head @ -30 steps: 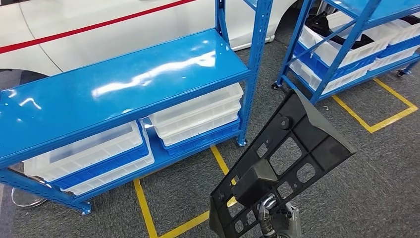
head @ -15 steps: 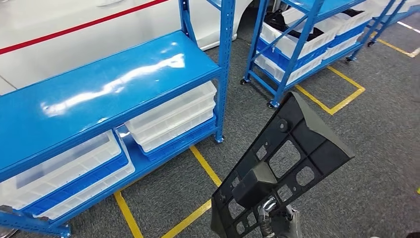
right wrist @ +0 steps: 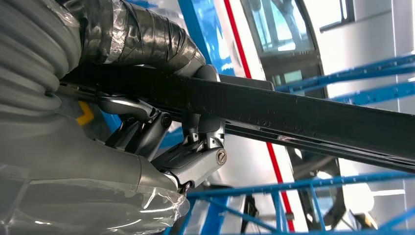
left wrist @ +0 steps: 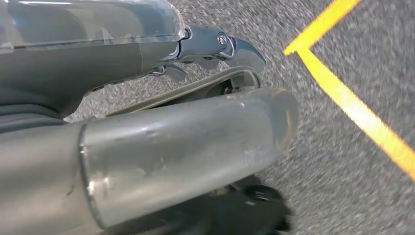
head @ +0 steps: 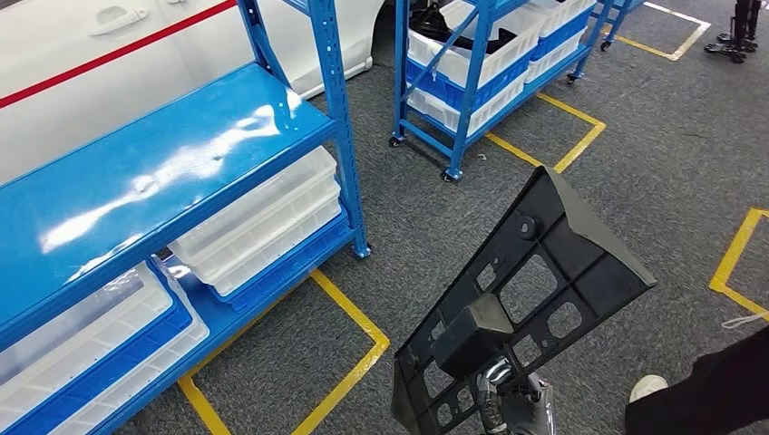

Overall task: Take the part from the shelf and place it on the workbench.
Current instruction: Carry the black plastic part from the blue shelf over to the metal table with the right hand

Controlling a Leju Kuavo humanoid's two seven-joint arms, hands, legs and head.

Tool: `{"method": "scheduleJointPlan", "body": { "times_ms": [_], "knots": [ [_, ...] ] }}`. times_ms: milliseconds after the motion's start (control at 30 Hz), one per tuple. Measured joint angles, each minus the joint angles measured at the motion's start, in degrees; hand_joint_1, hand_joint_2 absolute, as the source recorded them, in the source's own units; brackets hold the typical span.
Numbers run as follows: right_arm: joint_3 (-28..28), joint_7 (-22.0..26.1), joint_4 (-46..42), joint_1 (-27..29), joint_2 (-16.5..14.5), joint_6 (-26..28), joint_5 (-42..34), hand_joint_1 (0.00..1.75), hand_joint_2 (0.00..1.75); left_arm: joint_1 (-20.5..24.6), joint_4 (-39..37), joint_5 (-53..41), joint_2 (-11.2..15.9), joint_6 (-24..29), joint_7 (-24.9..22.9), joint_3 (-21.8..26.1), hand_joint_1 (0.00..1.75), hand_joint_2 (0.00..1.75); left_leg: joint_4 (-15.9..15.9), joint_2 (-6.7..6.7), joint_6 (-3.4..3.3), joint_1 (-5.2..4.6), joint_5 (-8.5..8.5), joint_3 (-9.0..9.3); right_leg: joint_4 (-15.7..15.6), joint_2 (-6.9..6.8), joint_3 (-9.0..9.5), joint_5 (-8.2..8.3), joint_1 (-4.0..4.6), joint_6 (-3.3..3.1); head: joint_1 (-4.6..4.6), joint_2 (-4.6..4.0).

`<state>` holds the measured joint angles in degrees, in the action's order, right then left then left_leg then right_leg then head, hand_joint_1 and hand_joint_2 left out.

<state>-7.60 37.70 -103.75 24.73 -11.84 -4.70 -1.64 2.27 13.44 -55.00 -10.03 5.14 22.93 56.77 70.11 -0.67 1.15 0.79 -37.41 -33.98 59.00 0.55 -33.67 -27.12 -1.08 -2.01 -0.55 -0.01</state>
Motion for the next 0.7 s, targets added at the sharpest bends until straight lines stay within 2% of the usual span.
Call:
{"method": "scheduleJointPlan", "body": {
  "times_ms": [33, 67, 100, 133, 167, 200, 233, 267, 333, 367, 400, 467, 500, 533, 567, 600, 633, 700],
  "knots": [
    [0.0, 0.0, 0.0, 0.0, 0.0, 0.0, 0.0, 1.75, 1.75, -0.1, 0.0, 0.0, 0.0, 0.0, 0.0, 0.0, 0.00, 0.00, 2.5, 0.14, 0.03, 0.00, -0.63, -1.15, 0.0, 0.69, -0.14, 0.08, 0.06, -0.04, 0.00, 0.00],
    [0.0, 0.0, 0.0, 0.0, 0.0, 0.0, 0.1, 1.75, 1.75, -0.1, 0.0, 0.0, 0.0, -0.1, 0.0, 0.1, 0.00, 0.00, 2.9, 0.20, -0.02, 0.00, 0.00, -1.31, 0.1, 1.46, -0.22, 0.15, 0.10, -0.03, 0.00, -0.01],
    [0.0, 0.0, 0.0, 0.1, 0.0, 0.0, 0.1, 1.75, 1.75, -0.1, 0.0, 0.0, 0.0, -0.1, -0.1, 0.1, 0.00, 0.00, 0.9, 0.38, -0.15, 0.00, 1.73, -0.36, 0.2, 2.26, -0.24, 0.20, 0.12, 0.03, 0.01, 0.00],
    [0.0, 0.0, 0.0, 0.1, -0.1, 0.0, 0.1, 1.75, 1.75, -0.1, 0.0, 0.0, 0.0, -0.2, -0.1, 0.1, 0.00, 0.00, -2.7, 1.01, -0.35, 0.00, 4.01, 1.35, 0.3, 3.02, -0.24, 0.25, 0.12, 0.11, 0.01, 0.00],
    [0.0, 0.0, 0.0, 0.1, -0.1, 0.0, 0.1, 1.75, 1.75, -0.2, 0.0, 0.0, 0.0, -0.2, -0.2, 0.1, 0.00, 0.00, -6.7, 2.56, -0.65, 0.02, 5.85, 3.16, 0.4, 3.72, -0.30, 0.32, 0.13, 0.26, 0.00, 0.00],
    [0.0, 0.0, 0.0, 0.0, -0.2, 0.0, 0.1, 1.75, 1.75, -0.2, 0.0, 0.0, 0.1, -0.2, -0.2, 0.2, 0.00, 0.00, -10.0, 4.04, -0.90, 0.03, 6.99, 4.51, 0.6, 4.40, -0.50, 0.43, 0.12, 0.53, 0.01, 0.00],
    [0.0, 0.0, 0.0, 0.0, -0.2, 0.0, 0.1, 1.75, 1.75, -0.2, 0.0, 0.0, 0.1, -0.2, -0.3, 0.2, 0.00, 0.00, -11.9, 5.24, -1.11, -0.01, 7.44, 5.20, 0.6, 4.99, -0.77, 0.61, 0.05, 0.88, -0.01, 0.00],
    [0.0, 0.0, 0.0, 0.0, -0.3, 0.0, 0.1, 1.75, 1.75, -0.1, 0.0, 0.0, 0.1, -0.2, -0.3, 0.2, 0.00, 0.00, -12.6, 5.85, -1.30, -0.08, 7.35, 5.39, 0.6, 5.64, -1.06, 0.84, -0.06, 1.33, 0.00, -0.01],
    [0.1, 0.0, 0.0, 0.1, -0.3, -0.1, 0.1, 1.75, 1.75, 0.0, 0.0, 0.0, 0.1, -0.2, -0.3, 0.2, 0.00, 0.00, -13.1, 4.68, -1.79, -0.03, 7.74, 5.56, 0.4, 6.89, -1.43, 1.35, -0.23, 2.24, 0.00, -0.01],
    [0.1, 0.0, 0.0, 0.2, -0.3, 0.0, 0.2, 1.75, 1.75, 0.1, 0.0, 0.0, 0.1, -0.2, -0.4, 0.2, 0.00, 0.00, -13.5, 3.91, -2.19, 0.10, 8.08, 5.72, 0.7, 6.36, -1.68, 1.12, -0.13, 2.53, -0.01, -0.01],
    [0.1, 0.0, 0.0, 0.2, -0.3, 0.0, 0.2, 1.75, 1.75, 0.1, 0.0, 0.0, 0.1, -0.3, -0.4, 0.2, 0.00, 0.00, -13.9, 3.07, -2.60, 0.23, 8.45, 5.82, 1.8, 5.08, -2.29, 0.26, 0.02, 2.72, -0.02, -0.01],
    [0.1, 0.0, 0.0, 0.2, -0.3, -0.1, 0.2, 1.75, 1.75, 0.0, 0.0, 0.0, 0.1, -0.3, -0.4, 0.2, 0.00, 0.00, -14.3, 1.27, -3.07, 0.16, 8.83, 5.73, 7.6, 1.42, -4.97, -3.36, 0.22, 2.94, -0.03, -0.01],
    [0.1, 0.0, 0.0, 0.1, -0.3, -0.1, 0.2, 1.75, 1.75, -0.1, 0.0, 0.0, 0.1, -0.3, -0.4, 0.2, 0.00, 0.00, -14.3, 0.36, -3.14, 0.03, 8.85, 5.60, 11.4, 0.42, -6.64, -5.20, 0.18, 3.11, -0.02, -0.01],
    [0.2, 0.0, 0.0, 0.1, -0.3, -0.1, 0.2, 1.75, 1.75, -0.1, 0.0, 0.0, 0.1, -0.3, -0.4, 0.2, 0.00, 0.00, -14.2, -0.56, -3.15, -0.08, 8.82, 5.49, 14.3, -0.06, -7.82, -6.29, 0.13, 3.27, -0.03, -0.01],
    [0.2, 0.0, 0.0, 0.2, -0.3, -0.1, 0.2, 1.75, 1.75, -0.1, 0.0, 0.0, 0.1, -0.3, -0.4, 0.2, 0.00, 0.00, -14.1, -1.45, -3.13, -0.15, 8.77, 5.40, 15.3, -0.29, -8.03, -6.31, 0.09, 3.37, -0.02, -0.01],
    [0.2, 0.0, 0.0, 0.2, -0.3, -0.1, 0.2, 1.75, 1.75, -0.1, 0.0, 0.0, 0.1, -0.3, -0.4, 0.2, 0.00, 0.00, -14.0, -2.23, -3.07, -0.18, 8.68, 5.36, 14.0, -0.52, -7.01, -5.29, 0.07, 3.39, -0.03, -0.01],
    [0.2, 0.0, 0.0, 0.2, -0.3, -0.1, 0.2, 1.75, 1.75, 0.0, 0.0, 0.0, 0.0, -0.3, -0.4, 0.2, 0.00, 0.00, -13.9, -2.91, -2.95, -0.18, 8.55, 5.41, 10.6, -1.07, -4.85, -3.63, 0.08, 3.33, -0.03, -0.01],
    [0.2, 0.0, 0.0, 0.1, -0.3, -0.1, 0.2, 1.75, 1.75, 0.1, 0.0, -0.1, 0.0, -0.3, -0.4, 0.2, 0.00, 0.00, -13.5, -3.96, -2.46, -0.34, 8.13, 5.54, 3.1, -3.23, -0.44, -1.48, 0.35, 2.80, -0.03, -0.01]
  ]
}}
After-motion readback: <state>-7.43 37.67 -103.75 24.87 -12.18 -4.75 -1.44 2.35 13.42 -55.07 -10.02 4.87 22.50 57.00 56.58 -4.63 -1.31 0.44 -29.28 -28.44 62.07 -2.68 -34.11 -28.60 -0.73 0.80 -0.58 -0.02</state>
